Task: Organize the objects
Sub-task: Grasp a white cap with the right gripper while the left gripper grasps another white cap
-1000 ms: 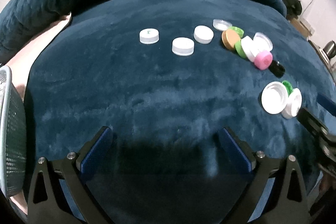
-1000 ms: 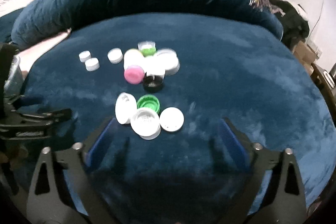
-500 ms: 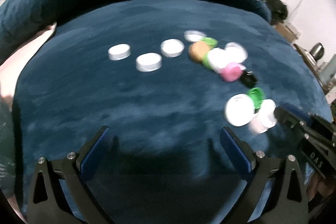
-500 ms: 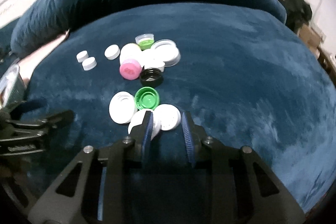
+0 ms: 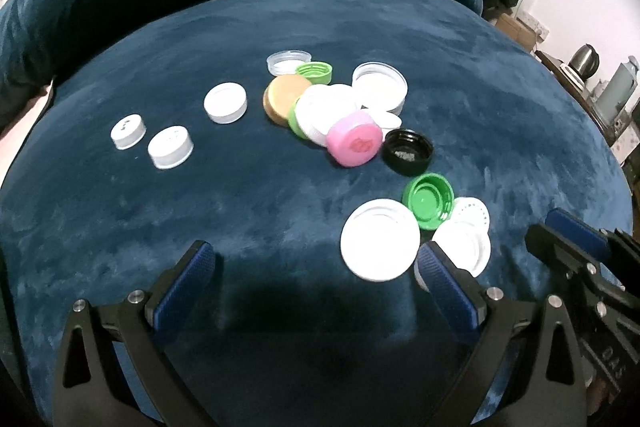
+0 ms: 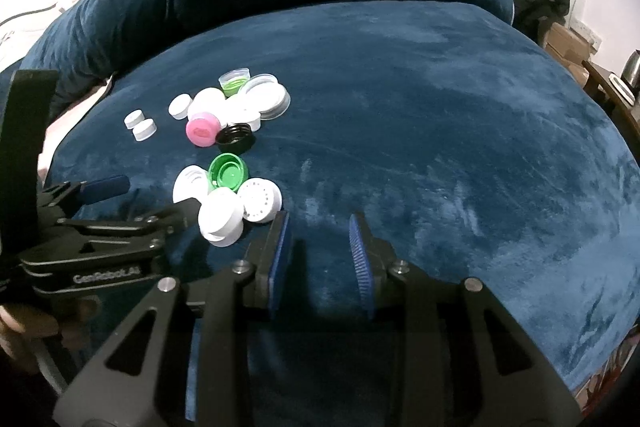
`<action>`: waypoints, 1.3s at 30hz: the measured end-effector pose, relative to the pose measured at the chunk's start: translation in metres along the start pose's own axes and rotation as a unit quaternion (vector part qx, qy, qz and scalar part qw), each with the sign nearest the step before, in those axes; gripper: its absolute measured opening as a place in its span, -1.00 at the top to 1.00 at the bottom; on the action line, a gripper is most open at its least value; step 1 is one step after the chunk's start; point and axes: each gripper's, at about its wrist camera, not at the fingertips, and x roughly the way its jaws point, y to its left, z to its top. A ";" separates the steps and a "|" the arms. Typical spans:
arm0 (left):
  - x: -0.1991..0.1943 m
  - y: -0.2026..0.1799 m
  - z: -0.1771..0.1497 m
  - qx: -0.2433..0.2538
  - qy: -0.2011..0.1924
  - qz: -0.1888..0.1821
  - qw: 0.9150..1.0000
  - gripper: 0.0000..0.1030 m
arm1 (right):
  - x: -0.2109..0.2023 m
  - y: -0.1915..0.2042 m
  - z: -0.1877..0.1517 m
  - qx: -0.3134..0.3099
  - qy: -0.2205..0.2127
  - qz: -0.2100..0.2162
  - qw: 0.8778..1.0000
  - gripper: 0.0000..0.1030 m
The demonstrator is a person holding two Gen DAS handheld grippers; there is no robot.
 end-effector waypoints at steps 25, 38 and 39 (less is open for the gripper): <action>-0.018 0.061 -0.022 -0.076 0.022 0.014 0.997 -0.14 | 0.010 0.052 0.004 -0.060 -0.006 0.057 0.997 -0.12; -0.018 0.065 -0.027 -0.062 0.027 -0.011 0.998 0.00 | 0.021 0.067 0.004 -0.090 0.002 0.035 0.995 0.35; -0.018 0.066 -0.027 -0.066 0.028 -0.015 0.997 0.16 | 0.017 0.065 0.006 -0.082 -0.002 0.044 0.996 0.35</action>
